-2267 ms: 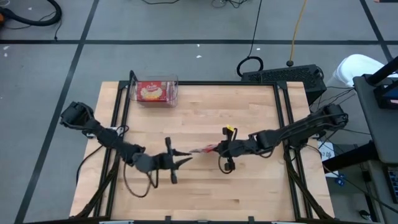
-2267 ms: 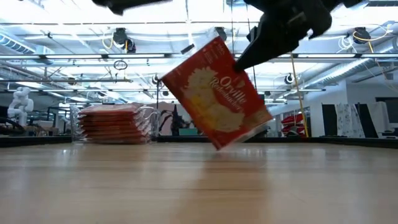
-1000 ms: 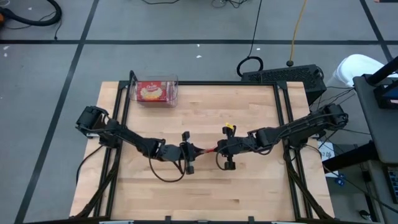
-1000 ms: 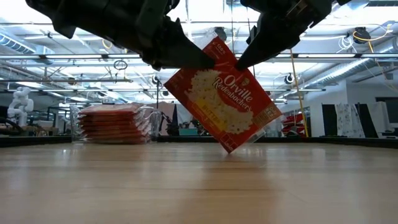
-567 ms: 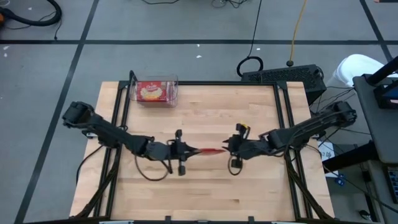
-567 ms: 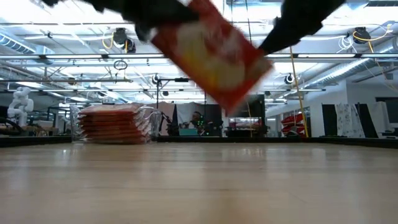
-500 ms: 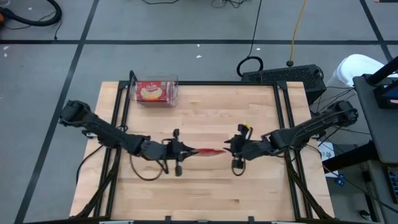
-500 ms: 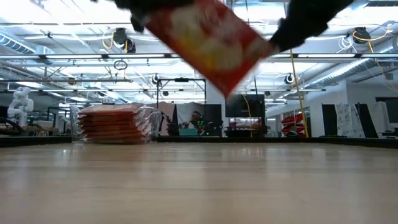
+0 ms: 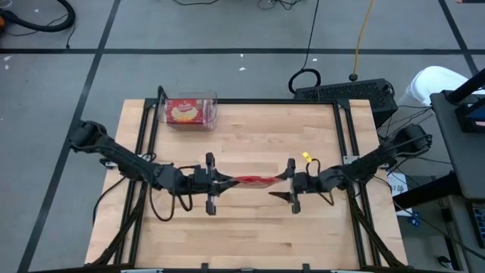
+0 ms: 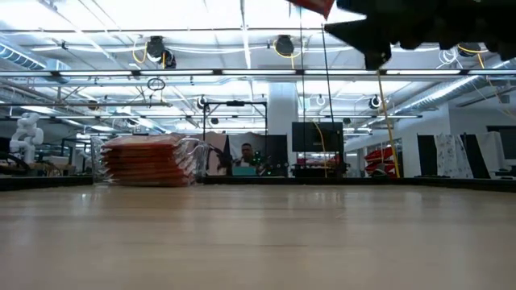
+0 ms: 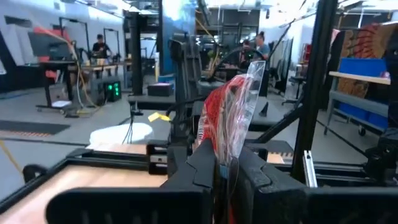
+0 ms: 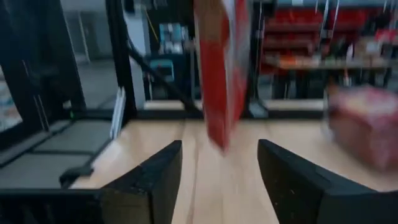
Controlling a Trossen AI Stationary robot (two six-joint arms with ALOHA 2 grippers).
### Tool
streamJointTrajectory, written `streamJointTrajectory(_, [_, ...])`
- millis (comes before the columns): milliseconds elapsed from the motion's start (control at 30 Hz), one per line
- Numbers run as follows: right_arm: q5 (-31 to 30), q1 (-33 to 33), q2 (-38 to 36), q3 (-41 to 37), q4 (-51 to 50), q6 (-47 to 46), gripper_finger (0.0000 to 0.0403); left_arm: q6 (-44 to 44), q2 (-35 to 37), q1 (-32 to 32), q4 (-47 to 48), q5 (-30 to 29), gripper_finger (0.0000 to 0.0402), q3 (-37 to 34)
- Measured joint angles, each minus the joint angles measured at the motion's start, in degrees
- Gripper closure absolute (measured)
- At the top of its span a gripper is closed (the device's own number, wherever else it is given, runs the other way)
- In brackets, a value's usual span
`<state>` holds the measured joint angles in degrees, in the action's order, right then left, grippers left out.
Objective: Sort popcorn bags into baskets
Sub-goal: Put the red popcorn bag into the transparent bin
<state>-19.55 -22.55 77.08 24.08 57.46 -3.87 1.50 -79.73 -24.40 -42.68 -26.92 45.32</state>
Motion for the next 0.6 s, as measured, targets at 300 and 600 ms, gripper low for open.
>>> streamJointTrajectory(300, [0.15, 1.62, 4.61, 1.44, 14.09, 5.17, 0.0229, 4.2, -2.08, 1.23, -5.56, 2.09, 0.0378, 0.0])
streamJointTrajectory(600, [0.35, 1.46, 5.47, 1.37, 16.67, 6.31, 0.039, 5.93, -2.16, 1.4, -1.93, 1.91, 0.0368, 0.04])
